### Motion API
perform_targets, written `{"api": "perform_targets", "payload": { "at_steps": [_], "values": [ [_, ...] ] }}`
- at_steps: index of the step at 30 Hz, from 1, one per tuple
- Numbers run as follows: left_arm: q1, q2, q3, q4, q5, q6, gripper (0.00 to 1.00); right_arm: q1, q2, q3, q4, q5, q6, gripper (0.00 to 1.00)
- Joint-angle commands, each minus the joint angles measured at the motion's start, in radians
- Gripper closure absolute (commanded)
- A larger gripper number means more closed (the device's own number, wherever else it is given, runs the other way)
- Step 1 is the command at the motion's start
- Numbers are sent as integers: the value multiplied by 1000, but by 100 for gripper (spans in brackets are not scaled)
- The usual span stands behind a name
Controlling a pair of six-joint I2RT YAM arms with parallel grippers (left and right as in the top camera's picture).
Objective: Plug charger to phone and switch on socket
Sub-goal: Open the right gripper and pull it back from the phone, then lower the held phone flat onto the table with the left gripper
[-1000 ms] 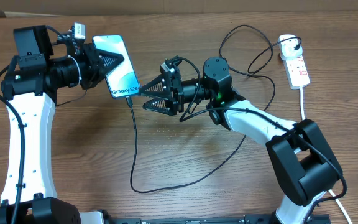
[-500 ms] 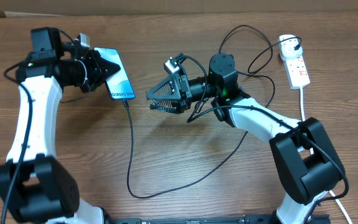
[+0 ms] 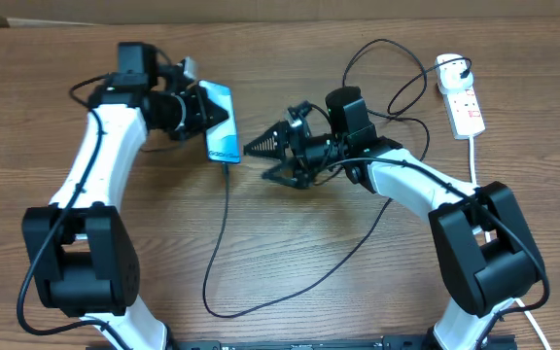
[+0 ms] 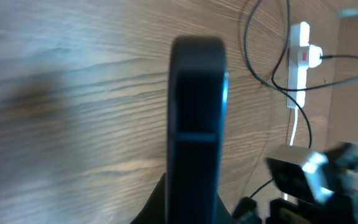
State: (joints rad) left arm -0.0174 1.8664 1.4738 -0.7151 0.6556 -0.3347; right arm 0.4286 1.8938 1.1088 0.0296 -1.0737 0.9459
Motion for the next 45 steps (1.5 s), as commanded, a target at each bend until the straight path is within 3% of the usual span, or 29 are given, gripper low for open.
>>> {"api": "perform_targets", "payload": {
  "at_steps": [1,5,9,15,20,26,30,35,39,45],
  "values": [
    [-20,3,8,34,-32,24,96,-45,-21,6,-101,113,-187,0],
    [-23,4,8,39,-93,24,96,-113,-47,7,-234,149,-274,0],
    [-24,9,8,58,-117,19,96,-161,-135,57,-525,391,-418,1],
    [-63,13,8,114,-82,-20,96,-163,-273,136,-791,729,-451,0],
    [-134,14,14,148,-100,-63,96,-162,-355,140,-867,741,-473,0],
    [-182,56,14,141,-240,-62,96,-155,-375,140,-995,759,-506,0],
    [-182,115,14,160,-232,-95,96,-127,-375,140,-1036,759,-509,0],
    [-182,197,14,231,-111,-158,96,-73,-375,140,-1019,758,-509,0],
    [-183,226,14,262,-109,-225,96,-48,-375,140,-999,755,-505,0],
    [-186,261,14,266,-104,-231,96,-30,-375,140,-977,755,-505,0]
  ]
}}
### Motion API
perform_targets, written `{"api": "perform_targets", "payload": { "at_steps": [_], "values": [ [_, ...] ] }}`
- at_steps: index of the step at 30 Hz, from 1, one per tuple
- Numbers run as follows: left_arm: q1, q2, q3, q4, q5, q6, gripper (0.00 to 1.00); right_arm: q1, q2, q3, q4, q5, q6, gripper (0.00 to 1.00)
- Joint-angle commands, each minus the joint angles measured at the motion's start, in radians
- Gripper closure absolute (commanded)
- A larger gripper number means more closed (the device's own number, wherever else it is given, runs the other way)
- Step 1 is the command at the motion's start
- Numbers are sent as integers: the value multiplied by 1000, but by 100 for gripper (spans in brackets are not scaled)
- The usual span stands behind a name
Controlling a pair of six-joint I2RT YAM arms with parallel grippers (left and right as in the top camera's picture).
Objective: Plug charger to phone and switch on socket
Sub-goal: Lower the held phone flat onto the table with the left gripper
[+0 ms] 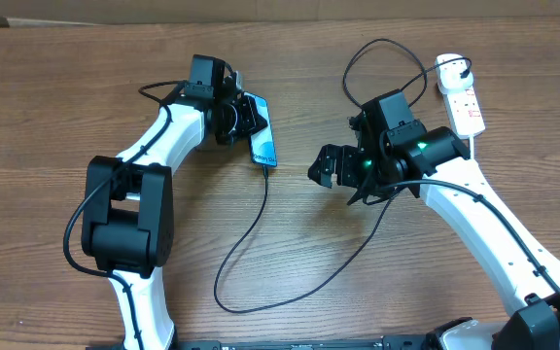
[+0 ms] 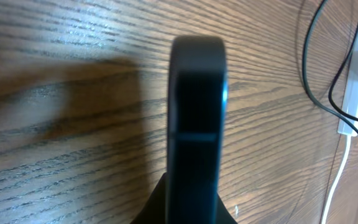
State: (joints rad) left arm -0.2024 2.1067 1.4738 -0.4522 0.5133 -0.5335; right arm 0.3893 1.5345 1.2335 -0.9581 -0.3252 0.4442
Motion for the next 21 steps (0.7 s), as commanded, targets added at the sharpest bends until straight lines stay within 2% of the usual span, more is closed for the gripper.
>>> {"api": "perform_targets", "payload": {
  "at_steps": [1,21],
  "values": [
    [-1,22,14,3,38,-32,96,9,-16,15,14,4,-4,0],
    [-3,33,14,19,20,-27,94,9,-16,15,51,-20,-4,0]
  ]
}}
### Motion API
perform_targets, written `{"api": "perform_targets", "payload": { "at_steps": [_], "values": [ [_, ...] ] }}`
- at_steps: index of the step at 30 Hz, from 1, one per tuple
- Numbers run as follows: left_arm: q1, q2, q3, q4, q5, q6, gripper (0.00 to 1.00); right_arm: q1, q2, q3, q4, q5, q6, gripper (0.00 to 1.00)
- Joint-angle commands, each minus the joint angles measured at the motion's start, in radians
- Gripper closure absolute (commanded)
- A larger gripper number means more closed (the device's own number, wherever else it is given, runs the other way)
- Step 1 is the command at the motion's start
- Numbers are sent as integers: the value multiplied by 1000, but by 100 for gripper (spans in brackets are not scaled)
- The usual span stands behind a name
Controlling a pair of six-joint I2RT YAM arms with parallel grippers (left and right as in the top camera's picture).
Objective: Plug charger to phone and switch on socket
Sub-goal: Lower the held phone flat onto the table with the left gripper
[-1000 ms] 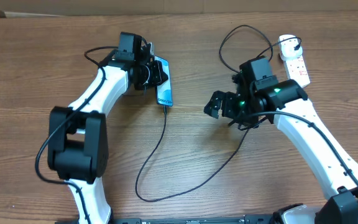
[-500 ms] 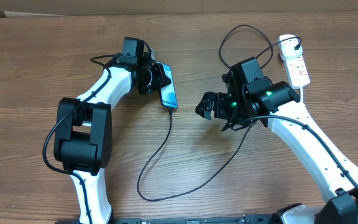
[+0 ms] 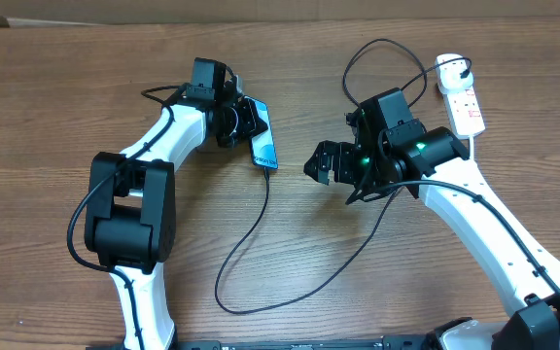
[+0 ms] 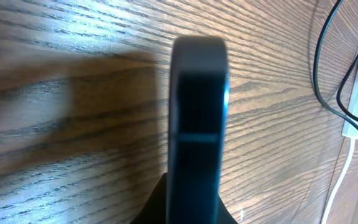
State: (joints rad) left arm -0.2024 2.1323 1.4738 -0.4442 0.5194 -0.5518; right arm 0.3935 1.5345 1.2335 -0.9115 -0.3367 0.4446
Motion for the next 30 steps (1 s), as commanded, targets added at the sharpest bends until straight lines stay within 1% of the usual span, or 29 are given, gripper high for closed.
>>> {"api": "perform_targets", "payload": {
  "at_steps": [1,5,10,14,25,28,30],
  "values": [
    [-3,7,14,11,8,-9,94,5,-16,15,5,-9,-4,0],
    [-5,7,14,7,5,-5,96,5,-16,15,5,-9,-4,0],
    [-8,7,14,-3,-16,6,92,5,-16,15,6,-9,-4,0],
    [-8,8,14,-23,-51,6,92,5,-16,15,2,-9,-4,0],
    [-14,83,14,-14,-20,6,93,5,-16,15,-3,-9,-4,0],
    [-14,85,14,-10,-26,19,92,5,-16,15,-5,-9,-4,0],
    [-12,85,14,2,-26,32,89,5,-16,15,-9,-9,-4,0]
  ]
}}
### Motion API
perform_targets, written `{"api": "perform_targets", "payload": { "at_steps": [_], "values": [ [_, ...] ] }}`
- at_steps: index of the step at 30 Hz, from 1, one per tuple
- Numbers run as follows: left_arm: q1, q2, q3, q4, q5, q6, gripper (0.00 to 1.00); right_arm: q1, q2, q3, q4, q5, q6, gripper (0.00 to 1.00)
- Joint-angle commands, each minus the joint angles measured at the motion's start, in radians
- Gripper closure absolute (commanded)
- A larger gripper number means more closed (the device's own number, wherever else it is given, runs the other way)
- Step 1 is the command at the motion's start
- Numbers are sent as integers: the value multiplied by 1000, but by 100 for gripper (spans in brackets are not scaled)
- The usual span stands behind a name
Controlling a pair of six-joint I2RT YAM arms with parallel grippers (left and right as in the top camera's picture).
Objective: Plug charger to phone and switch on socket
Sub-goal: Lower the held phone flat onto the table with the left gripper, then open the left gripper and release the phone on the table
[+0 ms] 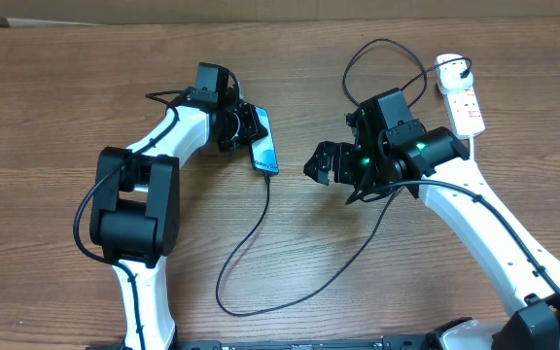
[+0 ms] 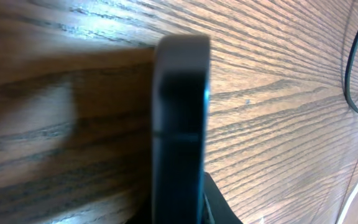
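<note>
The phone (image 1: 264, 146), blue screen up, is tilted on its edge near the table, with my left gripper (image 1: 251, 130) shut on it. In the left wrist view the phone (image 2: 180, 118) shows edge-on as a dark slab between the fingers (image 2: 222, 208), close over the wood. The black charger cable (image 1: 261, 219) is plugged into the phone's lower end and loops across the table. The white socket strip (image 1: 463, 100) lies at the back right with a plug in its far end. My right gripper (image 1: 321, 168) hovers right of the phone, open and holding nothing.
The cable makes a wide loop toward the front edge (image 1: 231, 303) and another behind the right arm (image 1: 387, 58). A white lead (image 1: 473, 156) runs from the socket strip toward the front right. Cardboard lines the table's back edge.
The left gripper has shifted slightly with the phone, which now sits closer to the wood in the left wrist view. The right arm has not moved.
At first the left gripper held the phone at the left while the open right gripper was at its lower end, cable plugged in. Then the phone was nearer the table's middle and the right gripper farther right. The phone has since come lower.
</note>
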State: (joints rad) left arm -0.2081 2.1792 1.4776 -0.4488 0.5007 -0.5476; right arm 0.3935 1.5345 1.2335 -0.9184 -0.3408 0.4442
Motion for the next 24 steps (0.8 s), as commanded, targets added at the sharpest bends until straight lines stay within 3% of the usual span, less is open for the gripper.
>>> {"api": "perform_targets", "payload": {
  "at_steps": [1,13,24],
  "values": [
    [-3,39,10,10,-11,29,89,5,-16,15,-3,-5,-4,0],
    [69,39,11,20,-36,73,80,5,-16,15,-22,-4,-4,0],
    [79,39,11,20,-37,85,60,5,-16,15,-19,-5,-4,0]
  ]
}}
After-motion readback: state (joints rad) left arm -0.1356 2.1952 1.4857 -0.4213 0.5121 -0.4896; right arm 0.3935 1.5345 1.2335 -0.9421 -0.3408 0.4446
